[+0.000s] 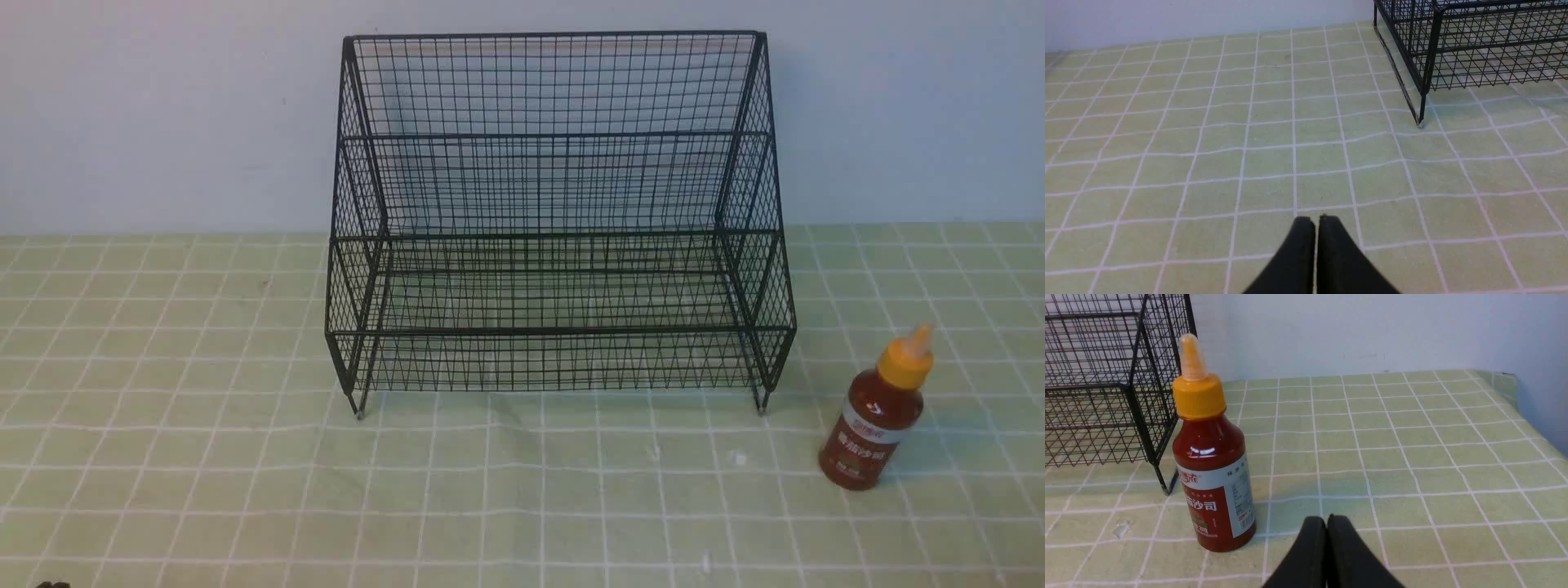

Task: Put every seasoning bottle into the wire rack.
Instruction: Use the right arm to grab the condiment bottle closest to it

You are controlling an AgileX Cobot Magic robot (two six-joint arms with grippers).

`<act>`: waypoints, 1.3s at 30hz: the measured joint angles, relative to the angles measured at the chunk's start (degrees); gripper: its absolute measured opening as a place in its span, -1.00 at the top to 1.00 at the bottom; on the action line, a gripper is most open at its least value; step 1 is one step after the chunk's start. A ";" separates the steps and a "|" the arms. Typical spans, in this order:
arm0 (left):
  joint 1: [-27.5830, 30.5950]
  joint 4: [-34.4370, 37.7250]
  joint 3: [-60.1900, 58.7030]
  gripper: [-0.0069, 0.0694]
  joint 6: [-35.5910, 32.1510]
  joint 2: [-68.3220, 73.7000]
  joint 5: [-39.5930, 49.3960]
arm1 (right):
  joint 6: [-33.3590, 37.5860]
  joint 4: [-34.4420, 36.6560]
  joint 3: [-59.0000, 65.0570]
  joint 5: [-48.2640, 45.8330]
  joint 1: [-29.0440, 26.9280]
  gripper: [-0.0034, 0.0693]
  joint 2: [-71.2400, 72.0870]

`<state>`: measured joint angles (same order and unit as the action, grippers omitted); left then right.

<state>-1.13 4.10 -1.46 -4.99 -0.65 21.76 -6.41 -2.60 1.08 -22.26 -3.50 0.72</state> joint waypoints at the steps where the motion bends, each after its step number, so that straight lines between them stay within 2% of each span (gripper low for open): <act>1: 0.00 0.00 0.00 0.83 0.00 0.00 0.00 | 0.00 0.00 0.00 0.00 0.00 0.95 0.00; 31: 0.00 0.00 0.00 0.83 0.00 0.00 0.00 | 0.00 0.00 0.00 0.00 0.00 0.95 0.00; 34: 0.00 0.00 0.00 0.83 0.00 0.00 0.00 | -1.56 3.21 0.33 2.45 0.00 0.95 0.00; 39: 0.00 0.00 0.00 0.83 0.00 0.00 0.00 | -7.41 17.20 0.47 13.23 0.00 0.95 0.00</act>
<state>-1.13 4.10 -1.46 -4.99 -0.65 21.76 -13.82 14.60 1.55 -9.03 -3.50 0.72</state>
